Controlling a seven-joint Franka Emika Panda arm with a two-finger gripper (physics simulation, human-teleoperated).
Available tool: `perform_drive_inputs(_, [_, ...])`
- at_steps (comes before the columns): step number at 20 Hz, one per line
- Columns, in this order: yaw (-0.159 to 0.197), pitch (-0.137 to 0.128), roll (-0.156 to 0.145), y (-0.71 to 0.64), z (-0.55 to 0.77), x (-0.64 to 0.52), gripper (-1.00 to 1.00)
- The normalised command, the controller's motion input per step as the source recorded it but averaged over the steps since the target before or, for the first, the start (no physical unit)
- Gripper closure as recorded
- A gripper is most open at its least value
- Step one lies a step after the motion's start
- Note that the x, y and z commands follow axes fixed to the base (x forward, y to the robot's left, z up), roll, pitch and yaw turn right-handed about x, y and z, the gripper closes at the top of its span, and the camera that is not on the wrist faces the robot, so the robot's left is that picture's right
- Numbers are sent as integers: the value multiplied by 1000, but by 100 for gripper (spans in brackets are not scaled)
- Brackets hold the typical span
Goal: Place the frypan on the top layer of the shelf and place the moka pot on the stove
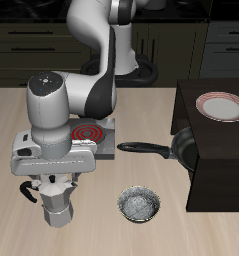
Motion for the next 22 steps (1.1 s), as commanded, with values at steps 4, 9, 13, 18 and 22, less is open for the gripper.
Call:
perform_drive_inputs(4, [1, 8, -6, -73, -46, 31, -100])
perform_drive_inputs(9, [5, 4, -10, -64, -31, 55, -100])
perform_drive_inputs(13, [0, 4, -3, -7, -28, 47, -100])
perform_drive_inputs(18, [19, -15, 14, 40, -17, 47, 100])
perform_drive_inputs(22, [12, -20, 3, -23, 46, 38, 100])
